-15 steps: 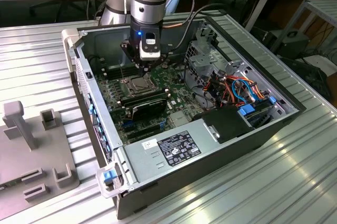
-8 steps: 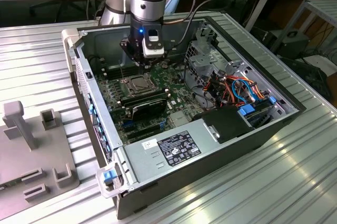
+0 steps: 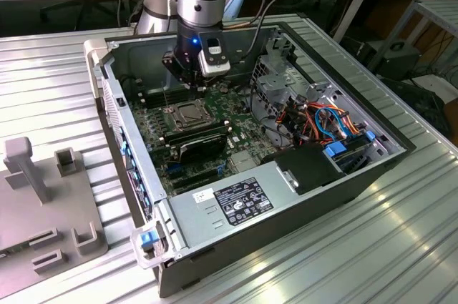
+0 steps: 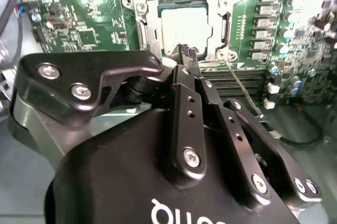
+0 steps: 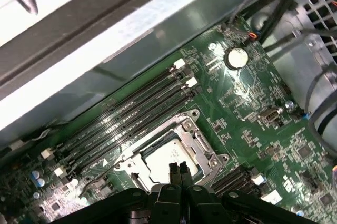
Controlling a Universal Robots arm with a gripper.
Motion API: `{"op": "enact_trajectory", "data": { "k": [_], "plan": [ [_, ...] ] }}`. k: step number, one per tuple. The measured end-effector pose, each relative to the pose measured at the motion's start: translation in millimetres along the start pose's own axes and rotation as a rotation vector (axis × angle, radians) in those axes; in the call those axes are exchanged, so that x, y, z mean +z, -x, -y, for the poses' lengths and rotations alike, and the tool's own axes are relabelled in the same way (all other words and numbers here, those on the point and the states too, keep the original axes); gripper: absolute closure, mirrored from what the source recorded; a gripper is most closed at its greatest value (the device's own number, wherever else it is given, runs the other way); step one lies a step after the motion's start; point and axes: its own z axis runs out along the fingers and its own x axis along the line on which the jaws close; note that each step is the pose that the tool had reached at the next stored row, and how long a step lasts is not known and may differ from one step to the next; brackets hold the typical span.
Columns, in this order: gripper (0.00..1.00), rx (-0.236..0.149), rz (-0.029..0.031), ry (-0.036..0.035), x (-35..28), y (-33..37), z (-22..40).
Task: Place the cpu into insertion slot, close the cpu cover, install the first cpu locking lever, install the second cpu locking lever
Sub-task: 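Install the first cpu locking lever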
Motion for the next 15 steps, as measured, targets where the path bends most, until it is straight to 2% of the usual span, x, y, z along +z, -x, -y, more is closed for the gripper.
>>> {"op": "enact_trajectory", "data": {
  "k": [2, 6, 9, 11, 13, 15],
  "plan": [
    [0.89, -0.016, 0.0019, -0.0023, -0.1, -1.4, 0.5],
    [0.89, -0.057, 0.0022, -0.0004, -0.6, -10.7, 6.0],
    [0.89, -0.089, 0.0031, 0.0003, -0.7, -13.7, 7.8],
    [0.89, -0.134, 0.0057, -0.0017, -0.8, -14.6, 8.5],
    [0.89, -0.234, 0.0081, 0.0008, -0.6, -14.7, 8.5],
    [0.89, -0.248, 0.0084, 0.0015, -0.6, -15.0, 8.6]
  ]
}}
